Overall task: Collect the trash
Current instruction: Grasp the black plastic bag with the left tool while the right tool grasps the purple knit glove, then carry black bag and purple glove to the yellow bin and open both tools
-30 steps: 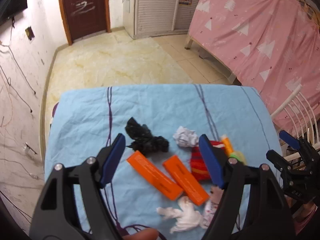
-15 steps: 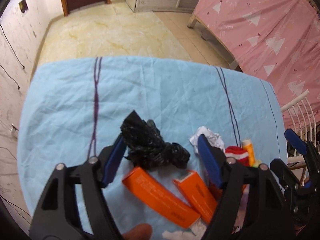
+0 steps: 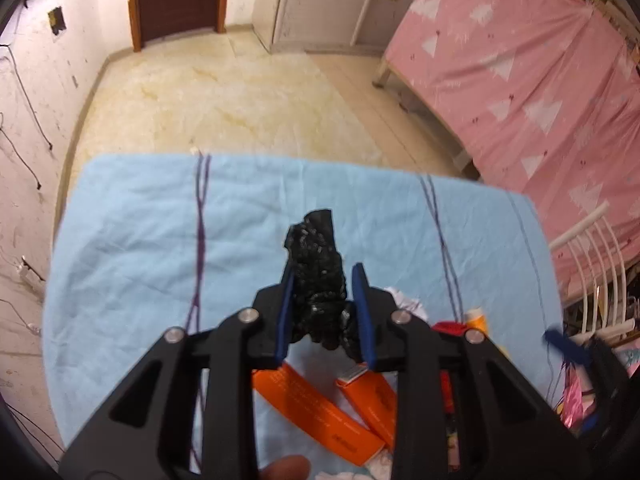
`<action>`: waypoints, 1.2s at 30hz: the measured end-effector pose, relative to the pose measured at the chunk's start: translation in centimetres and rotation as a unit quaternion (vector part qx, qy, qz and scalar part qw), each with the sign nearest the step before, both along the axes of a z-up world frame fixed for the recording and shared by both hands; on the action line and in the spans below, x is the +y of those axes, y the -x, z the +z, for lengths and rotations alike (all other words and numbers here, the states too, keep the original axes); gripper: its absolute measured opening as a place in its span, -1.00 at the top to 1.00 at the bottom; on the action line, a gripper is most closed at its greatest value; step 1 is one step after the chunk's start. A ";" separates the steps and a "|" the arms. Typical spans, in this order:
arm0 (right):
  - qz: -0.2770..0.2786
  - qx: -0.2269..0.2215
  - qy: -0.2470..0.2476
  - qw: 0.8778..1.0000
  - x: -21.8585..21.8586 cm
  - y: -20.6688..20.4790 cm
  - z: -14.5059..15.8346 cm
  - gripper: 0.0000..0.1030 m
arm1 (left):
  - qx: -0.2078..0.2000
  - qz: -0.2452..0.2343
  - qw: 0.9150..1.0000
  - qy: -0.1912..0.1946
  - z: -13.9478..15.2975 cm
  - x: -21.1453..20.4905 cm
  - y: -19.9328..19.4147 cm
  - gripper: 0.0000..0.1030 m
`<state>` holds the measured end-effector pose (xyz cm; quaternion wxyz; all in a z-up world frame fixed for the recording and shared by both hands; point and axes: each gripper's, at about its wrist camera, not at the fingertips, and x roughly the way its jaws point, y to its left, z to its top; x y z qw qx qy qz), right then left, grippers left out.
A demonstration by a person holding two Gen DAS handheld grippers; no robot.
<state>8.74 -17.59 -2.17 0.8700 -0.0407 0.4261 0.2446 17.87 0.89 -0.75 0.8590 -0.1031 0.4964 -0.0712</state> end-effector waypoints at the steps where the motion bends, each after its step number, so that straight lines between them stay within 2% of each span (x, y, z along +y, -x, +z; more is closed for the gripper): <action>1: 0.007 0.000 0.000 1.000 0.4 0.5 -0.2 -0.35 | -0.006 0.001 1.000 0.003 0.5 0.2 0.2 0.50; 5: 0.033 0.002 0.020 0.999 2.1 1.8 -1.2 -0.35 | -0.021 0.003 1.000 0.006 1.9 0.3 1.2 0.50; 10: 0.027 0.020 0.017 0.999 2.9 1.5 -2.3 -0.32 | -0.027 0.001 1.000 0.002 2.7 -0.1 2.7 0.50; 12: 0.026 0.026 0.016 0.999 3.2 1.4 -2.5 -0.06 | -0.029 0.001 1.000 0.003 2.9 -0.1 3.3 0.50; 13: 0.026 0.027 0.021 0.999 3.4 1.4 -2.7 0.01 | -0.029 0.002 1.000 0.003 2.9 -0.2 3.1 0.50; 15: 0.019 0.025 0.037 0.999 3.7 1.3 -3.2 0.43 | -0.030 0.002 1.000 0.005 3.0 -0.4 3.6 0.50; 18: 0.006 0.017 0.033 0.999 3.3 1.4 -3.3 0.74 | -0.031 0.001 0.999 0.007 3.1 -0.6 4.3 0.50; 25: -0.027 -0.029 -0.002 0.999 0.1 2.8 -0.2 0.82 | -0.044 -0.010 0.999 0.008 4.3 -1.5 5.6 0.50; 28: -0.032 -0.031 -0.027 0.999 -1.5 3.2 0.9 0.82 | -0.054 -0.019 0.998 0.011 5.2 -2.8 6.0 0.50; 36: -0.087 -0.057 -0.051 0.993 -7.9 4.3 3.0 0.81 | -0.063 -0.068 0.996 0.009 6.9 -8.8 6.5 0.50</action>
